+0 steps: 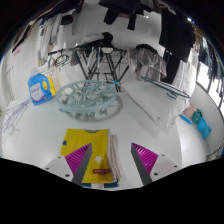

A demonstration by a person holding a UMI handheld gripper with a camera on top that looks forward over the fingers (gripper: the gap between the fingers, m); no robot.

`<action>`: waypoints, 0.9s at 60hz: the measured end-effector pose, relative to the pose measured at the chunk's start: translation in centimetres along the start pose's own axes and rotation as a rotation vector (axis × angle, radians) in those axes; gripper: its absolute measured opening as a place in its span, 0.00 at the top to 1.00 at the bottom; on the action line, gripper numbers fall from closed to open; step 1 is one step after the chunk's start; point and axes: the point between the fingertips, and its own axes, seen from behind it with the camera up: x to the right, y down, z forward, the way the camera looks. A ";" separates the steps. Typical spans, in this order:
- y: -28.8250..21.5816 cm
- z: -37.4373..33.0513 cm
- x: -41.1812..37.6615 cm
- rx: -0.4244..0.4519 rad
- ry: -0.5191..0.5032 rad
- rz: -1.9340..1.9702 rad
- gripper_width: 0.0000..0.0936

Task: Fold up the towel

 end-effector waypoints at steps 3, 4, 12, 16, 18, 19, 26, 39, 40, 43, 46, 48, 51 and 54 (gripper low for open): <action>-0.6 -2.6 -0.7 0.004 -0.043 0.019 0.10; -0.9 -3.6 -0.8 0.006 -0.054 0.021 0.10; -3.0 -12.8 0.2 0.064 -0.075 -0.008 0.10; -3.2 -17.5 0.5 0.076 -0.076 -0.017 0.10; -3.2 -19.6 0.5 0.086 -0.078 -0.016 0.10; -3.1 -20.6 0.6 0.089 -0.079 -0.014 0.10; -1.5 -27.1 1.2 0.094 -0.065 0.004 0.10; 1.8 -33.9 2.0 0.124 -0.004 0.003 0.10; 2.2 -34.6 2.2 0.125 -0.003 -0.001 0.10; 2.7 -35.3 1.9 0.122 -0.006 0.003 0.10; 3.1 -35.8 1.7 0.120 -0.012 -0.002 0.10; 3.5 -36.1 1.7 0.118 -0.010 -0.005 0.10; 3.6 -36.4 1.9 0.119 -0.005 0.000 0.10; 3.6 -36.6 1.9 0.121 -0.004 0.007 0.10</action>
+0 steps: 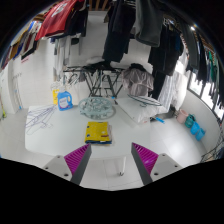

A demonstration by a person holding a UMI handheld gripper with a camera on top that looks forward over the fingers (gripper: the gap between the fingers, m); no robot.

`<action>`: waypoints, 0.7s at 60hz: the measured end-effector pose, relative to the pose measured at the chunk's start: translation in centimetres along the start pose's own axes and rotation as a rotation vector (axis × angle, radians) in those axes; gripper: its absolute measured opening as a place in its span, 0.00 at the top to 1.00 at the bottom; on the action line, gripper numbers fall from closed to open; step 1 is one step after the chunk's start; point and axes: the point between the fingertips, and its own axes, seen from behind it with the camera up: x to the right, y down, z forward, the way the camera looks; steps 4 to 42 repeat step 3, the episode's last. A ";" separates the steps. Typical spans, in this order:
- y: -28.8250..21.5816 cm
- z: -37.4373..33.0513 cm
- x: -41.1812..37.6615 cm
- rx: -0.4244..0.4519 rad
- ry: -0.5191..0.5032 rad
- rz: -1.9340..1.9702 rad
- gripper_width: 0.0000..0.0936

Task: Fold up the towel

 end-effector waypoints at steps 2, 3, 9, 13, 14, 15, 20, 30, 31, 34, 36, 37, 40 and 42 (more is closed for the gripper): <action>0.0 0.3 -0.2 0.001 -0.007 0.009 0.10; -0.1 0.2 -0.3 0.001 -0.013 0.014 0.10; -0.1 0.2 -0.3 0.001 -0.013 0.014 0.10; -0.1 0.2 -0.3 0.001 -0.013 0.014 0.10; -0.1 0.2 -0.3 0.001 -0.013 0.014 0.10; -0.1 0.2 -0.3 0.001 -0.013 0.014 0.10; -0.1 0.2 -0.3 0.001 -0.013 0.014 0.10; -0.1 0.2 -0.3 0.001 -0.013 0.014 0.10; -0.1 0.2 -0.3 0.001 -0.013 0.014 0.10; -0.1 0.2 -0.3 0.001 -0.013 0.014 0.10; -0.1 0.2 -0.3 0.001 -0.013 0.014 0.10; -0.1 0.2 -0.3 0.001 -0.013 0.014 0.10; -0.1 0.2 -0.3 0.001 -0.013 0.014 0.10; -0.1 0.2 -0.3 0.001 -0.013 0.014 0.10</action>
